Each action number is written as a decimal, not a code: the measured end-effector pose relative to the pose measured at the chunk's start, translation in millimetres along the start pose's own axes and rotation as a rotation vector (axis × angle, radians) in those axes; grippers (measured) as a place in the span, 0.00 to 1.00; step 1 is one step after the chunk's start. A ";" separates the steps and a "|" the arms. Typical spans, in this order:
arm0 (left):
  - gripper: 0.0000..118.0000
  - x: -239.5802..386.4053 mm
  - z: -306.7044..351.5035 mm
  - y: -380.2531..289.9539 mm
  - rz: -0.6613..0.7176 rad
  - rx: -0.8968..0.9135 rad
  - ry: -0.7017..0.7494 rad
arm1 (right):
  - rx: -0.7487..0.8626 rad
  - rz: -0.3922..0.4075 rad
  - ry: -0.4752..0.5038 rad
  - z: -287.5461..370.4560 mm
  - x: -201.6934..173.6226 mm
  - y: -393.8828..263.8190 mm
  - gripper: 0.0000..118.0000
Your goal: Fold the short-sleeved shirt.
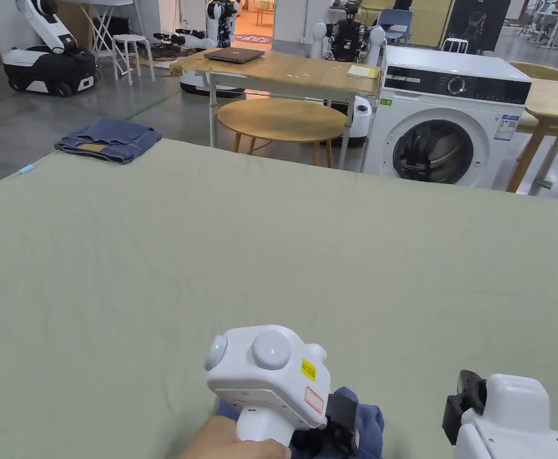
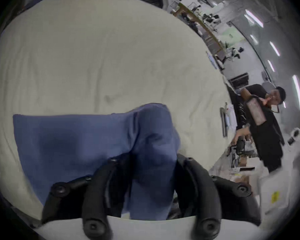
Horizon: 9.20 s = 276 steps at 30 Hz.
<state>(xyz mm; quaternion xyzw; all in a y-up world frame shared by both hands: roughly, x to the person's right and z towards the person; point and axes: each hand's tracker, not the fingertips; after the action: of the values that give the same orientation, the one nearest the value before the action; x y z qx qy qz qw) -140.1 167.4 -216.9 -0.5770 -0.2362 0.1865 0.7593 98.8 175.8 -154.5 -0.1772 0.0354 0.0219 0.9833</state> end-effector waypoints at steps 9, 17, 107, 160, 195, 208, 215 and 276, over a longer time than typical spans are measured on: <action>0.15 -23.1 38.3 -5.6 -0.004 0.135 -0.117 | 0.001 -0.013 0.015 0.0 -3.8 1.2 0.00; 0.06 -56.2 -38.2 -13.4 0.199 0.064 -0.370 | -0.002 -0.009 0.012 0.0 -1.7 -1.4 0.00; 0.34 -193.0 4.0 -39.4 0.237 0.129 -0.584 | -0.445 0.066 0.208 -46.1 -71.0 -63.9 0.00; 0.27 -386.3 393.5 -53.5 0.447 0.152 0.441 | -0.026 0.079 0.137 -50.6 -77.2 23.7 0.00; 0.32 -65.1 82.1 -23.8 -0.359 0.910 0.505 | 0.064 -0.022 0.023 -43.3 -28.6 41.5 0.00; 0.01 -25.6 59.0 -24.3 -0.346 1.055 0.539 | 0.150 -0.062 -0.018 -40.6 -23.1 44.9 0.00; 0.01 -15.7 59.2 -24.3 -0.344 1.094 0.541 | 0.182 -0.067 -0.015 -39.1 -24.6 46.9 0.00; 0.61 -23.9 77.3 -25.3 -0.368 1.211 0.615 | 0.111 -0.166 -0.100 -54.4 -8.5 73.2 0.84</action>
<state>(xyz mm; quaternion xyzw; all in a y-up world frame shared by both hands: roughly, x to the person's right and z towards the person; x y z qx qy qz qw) -203.8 208.4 -178.7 -0.0299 0.0408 -0.0178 0.9986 82.9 225.1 -230.1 -0.1236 -0.0274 -0.0528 0.9905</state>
